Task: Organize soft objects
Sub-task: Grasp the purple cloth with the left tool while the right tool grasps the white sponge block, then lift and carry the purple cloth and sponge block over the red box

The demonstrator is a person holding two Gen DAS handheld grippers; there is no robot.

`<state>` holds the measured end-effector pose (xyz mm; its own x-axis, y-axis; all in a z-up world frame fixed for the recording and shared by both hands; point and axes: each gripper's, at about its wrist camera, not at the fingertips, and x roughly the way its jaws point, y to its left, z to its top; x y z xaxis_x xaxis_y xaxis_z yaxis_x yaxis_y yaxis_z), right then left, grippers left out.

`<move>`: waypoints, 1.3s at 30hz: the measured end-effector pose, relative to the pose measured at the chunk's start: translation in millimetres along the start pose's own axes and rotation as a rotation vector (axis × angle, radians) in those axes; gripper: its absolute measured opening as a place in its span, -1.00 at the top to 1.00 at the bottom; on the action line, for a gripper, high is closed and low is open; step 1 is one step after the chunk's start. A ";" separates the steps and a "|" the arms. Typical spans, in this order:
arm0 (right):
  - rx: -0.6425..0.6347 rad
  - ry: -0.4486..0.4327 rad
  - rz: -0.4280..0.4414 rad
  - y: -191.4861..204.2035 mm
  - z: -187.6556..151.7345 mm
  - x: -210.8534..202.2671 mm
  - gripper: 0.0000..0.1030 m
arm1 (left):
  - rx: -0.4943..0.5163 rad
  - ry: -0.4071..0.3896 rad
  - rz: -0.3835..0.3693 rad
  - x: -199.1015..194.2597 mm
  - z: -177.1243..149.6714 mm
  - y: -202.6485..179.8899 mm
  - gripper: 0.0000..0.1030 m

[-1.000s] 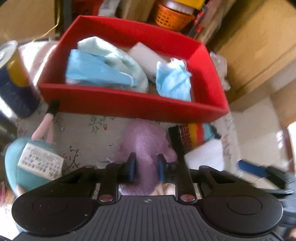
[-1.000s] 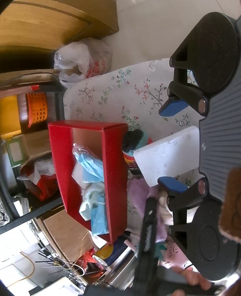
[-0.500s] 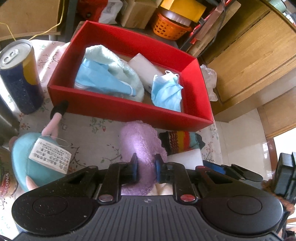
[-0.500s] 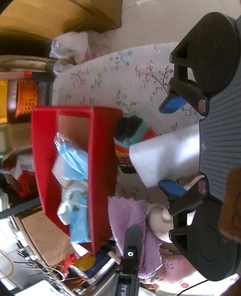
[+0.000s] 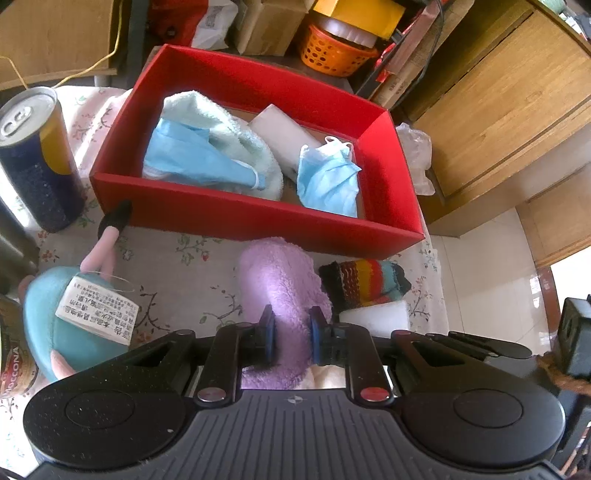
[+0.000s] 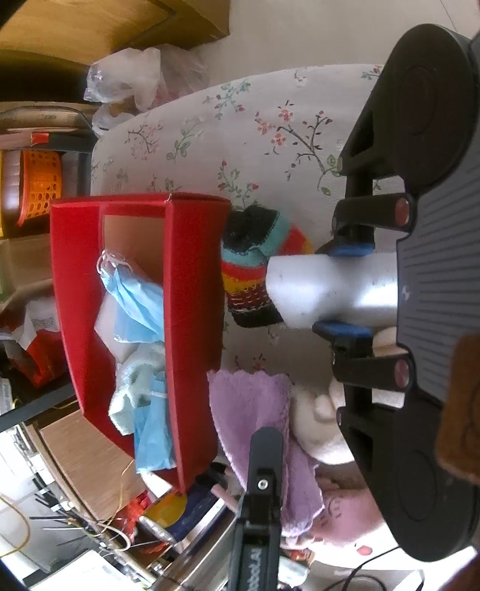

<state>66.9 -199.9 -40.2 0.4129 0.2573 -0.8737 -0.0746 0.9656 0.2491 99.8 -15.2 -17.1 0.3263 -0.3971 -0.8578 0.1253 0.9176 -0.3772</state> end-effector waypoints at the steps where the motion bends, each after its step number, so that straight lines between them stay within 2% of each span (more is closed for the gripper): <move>1: 0.005 -0.004 0.006 -0.4 0.2 -1.8 1.00 | 0.000 -0.002 0.003 -0.2 -0.3 -0.5 0.67; 5: 0.008 -0.010 0.045 2.4 1.6 -7.5 1.00 | 0.001 -0.002 0.003 -2.0 -0.4 -0.8 0.67; 9: 0.008 0.017 0.047 3.6 -0.1 -2.7 1.00 | 0.005 -0.001 0.002 -3.7 -0.8 -1.4 0.65; 12: 0.071 0.048 0.083 -5.7 -0.5 1.6 1.00 | 0.008 -0.003 0.000 -5.7 -1.5 -3.0 0.64; 16: 0.079 0.032 0.084 -5.8 1.2 -4.4 1.00 | 0.008 -0.006 0.000 -7.3 -1.6 -3.3 0.63; 39: 0.088 -0.247 0.125 -0.7 27.1 -81.8 1.00 | 0.036 -0.132 -0.070 -57.1 4.5 -25.0 0.63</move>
<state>57.8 -222.7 42.4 0.6150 0.3468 -0.7082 -0.0645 0.9172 0.3932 82.2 -15.4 42.9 0.4353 -0.4569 -0.7758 0.1848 0.8887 -0.4197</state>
